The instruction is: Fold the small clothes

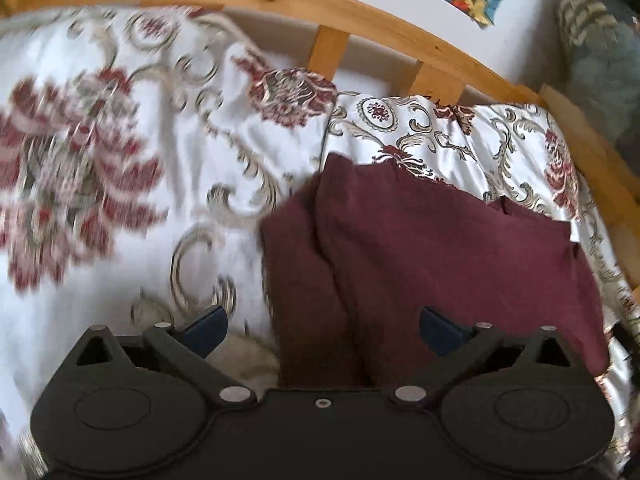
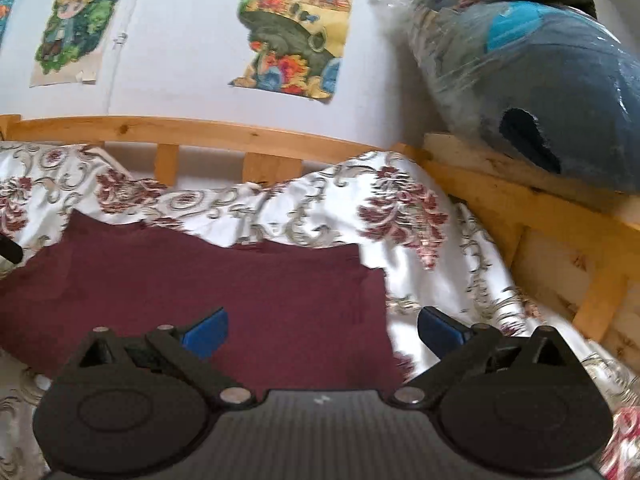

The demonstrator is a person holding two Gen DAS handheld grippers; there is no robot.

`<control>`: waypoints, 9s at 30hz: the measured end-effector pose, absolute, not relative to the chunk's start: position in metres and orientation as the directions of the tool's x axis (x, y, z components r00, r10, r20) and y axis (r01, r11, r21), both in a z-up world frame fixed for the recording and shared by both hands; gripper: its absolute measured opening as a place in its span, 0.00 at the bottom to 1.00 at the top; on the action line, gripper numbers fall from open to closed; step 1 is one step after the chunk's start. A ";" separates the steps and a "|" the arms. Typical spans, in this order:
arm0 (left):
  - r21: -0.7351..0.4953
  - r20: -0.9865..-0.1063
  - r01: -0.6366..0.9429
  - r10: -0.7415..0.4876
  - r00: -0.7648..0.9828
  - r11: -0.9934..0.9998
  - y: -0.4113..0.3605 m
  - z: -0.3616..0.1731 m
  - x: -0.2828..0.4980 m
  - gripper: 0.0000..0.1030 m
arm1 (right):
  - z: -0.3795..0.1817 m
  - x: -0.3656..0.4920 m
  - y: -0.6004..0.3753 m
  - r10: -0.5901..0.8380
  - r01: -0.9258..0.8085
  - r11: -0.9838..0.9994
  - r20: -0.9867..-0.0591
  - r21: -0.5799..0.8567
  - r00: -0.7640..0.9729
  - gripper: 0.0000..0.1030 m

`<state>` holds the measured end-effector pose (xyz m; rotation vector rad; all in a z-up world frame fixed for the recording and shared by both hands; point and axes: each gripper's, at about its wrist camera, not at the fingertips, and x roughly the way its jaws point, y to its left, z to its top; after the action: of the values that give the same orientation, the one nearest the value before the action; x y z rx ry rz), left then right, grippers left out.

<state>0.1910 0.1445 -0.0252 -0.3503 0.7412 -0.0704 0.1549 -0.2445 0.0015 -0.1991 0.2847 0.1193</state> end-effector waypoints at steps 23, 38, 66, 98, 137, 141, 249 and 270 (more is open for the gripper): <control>-0.379 -0.678 -0.020 -0.263 0.686 0.925 0.128 -0.052 0.173 0.99 | -0.059 0.172 -0.165 0.114 -0.259 0.903 -0.390 -0.343 0.914 1.00; -0.383 -0.718 -0.089 -0.236 0.655 0.920 0.127 -0.058 0.190 0.81 | -0.058 0.176 -0.168 0.127 -0.269 0.908 -0.402 -0.321 0.907 1.00; -0.063 -0.635 0.361 -0.317 0.704 0.930 -0.056 0.078 0.235 0.11 | 0.020 0.194 -0.290 0.050 -0.164 0.962 -0.446 -0.220 0.894 1.00; 0.168 -0.562 0.470 -0.307 0.768 0.867 -0.095 0.037 0.152 0.89 | 0.031 0.224 -0.325 0.426 -0.340 0.889 -0.283 0.307 0.859 1.00; 0.137 -0.602 0.599 -0.414 0.683 0.789 -0.149 -0.006 0.173 0.19 | 0.015 0.248 -0.331 0.230 -0.225 0.973 -0.341 0.055 0.912 0.08; 0.074 -0.594 0.585 -0.436 0.676 0.808 -0.142 -0.002 0.172 0.27 | 0.006 0.250 -0.332 0.230 -0.224 0.973 -0.351 0.060 0.908 0.08; -0.567 -0.663 0.112 -0.533 0.525 0.816 -0.038 -0.059 0.229 1.00 | -0.050 0.324 -0.380 0.591 -0.417 0.756 -0.251 0.505 0.766 0.86; -0.577 -0.652 0.116 -0.542 0.530 0.808 -0.036 -0.061 0.230 0.99 | -0.034 0.285 -0.384 0.483 -0.325 0.814 -0.249 0.482 0.839 0.51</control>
<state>0.2302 -0.0357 -0.0608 -0.5071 0.9374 -0.4130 0.2848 -0.3836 -0.0338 0.4407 0.3743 0.4422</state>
